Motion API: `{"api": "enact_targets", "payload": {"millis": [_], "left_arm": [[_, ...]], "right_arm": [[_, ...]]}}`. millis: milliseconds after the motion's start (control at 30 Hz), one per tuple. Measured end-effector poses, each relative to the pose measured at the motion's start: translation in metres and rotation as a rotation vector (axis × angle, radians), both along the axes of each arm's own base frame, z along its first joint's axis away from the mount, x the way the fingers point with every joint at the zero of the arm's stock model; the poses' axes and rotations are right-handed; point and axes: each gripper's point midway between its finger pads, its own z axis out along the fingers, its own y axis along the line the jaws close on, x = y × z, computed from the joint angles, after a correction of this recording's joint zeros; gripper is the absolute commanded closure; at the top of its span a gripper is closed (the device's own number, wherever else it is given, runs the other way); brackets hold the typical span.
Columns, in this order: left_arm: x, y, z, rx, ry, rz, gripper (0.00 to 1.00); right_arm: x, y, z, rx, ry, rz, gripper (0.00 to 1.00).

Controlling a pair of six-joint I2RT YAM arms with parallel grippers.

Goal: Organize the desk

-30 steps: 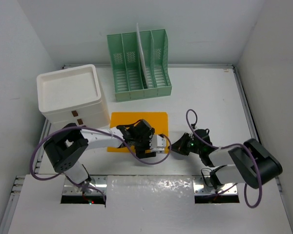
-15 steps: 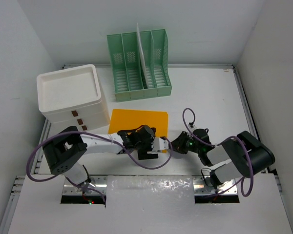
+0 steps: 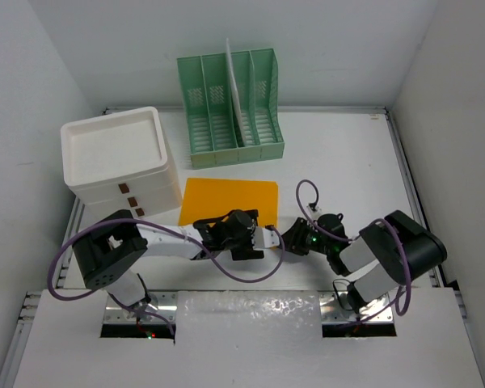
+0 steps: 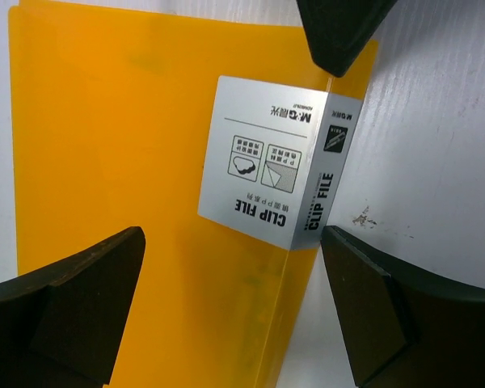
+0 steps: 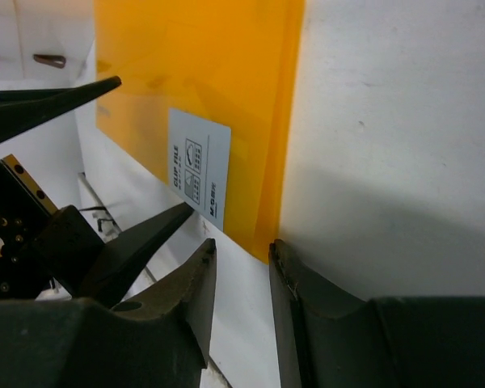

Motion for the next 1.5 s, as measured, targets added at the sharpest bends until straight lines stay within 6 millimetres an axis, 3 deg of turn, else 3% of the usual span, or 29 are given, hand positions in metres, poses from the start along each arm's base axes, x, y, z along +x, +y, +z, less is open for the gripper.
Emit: {"api": "enact_targets", "payload": {"millis": [467,1033,1500], "left_arm": [[0.0010,-0.0003,0.0012,-0.012,-0.042,-0.035,0.11],[0.0042,0.0022,0.0024,-0.003,-0.069,-0.034,0.11],[0.0046,0.0022,0.0024,-0.004,-0.071,-0.032,0.11]], "right_arm": [[0.0036,0.0078,0.0005,0.042,-0.040,0.031,0.73],[0.0065,0.0037,-0.0012,0.007,-0.063,0.021,0.74],[0.0095,0.0065,-0.0024,0.017,-0.055,0.021,0.85]]}}
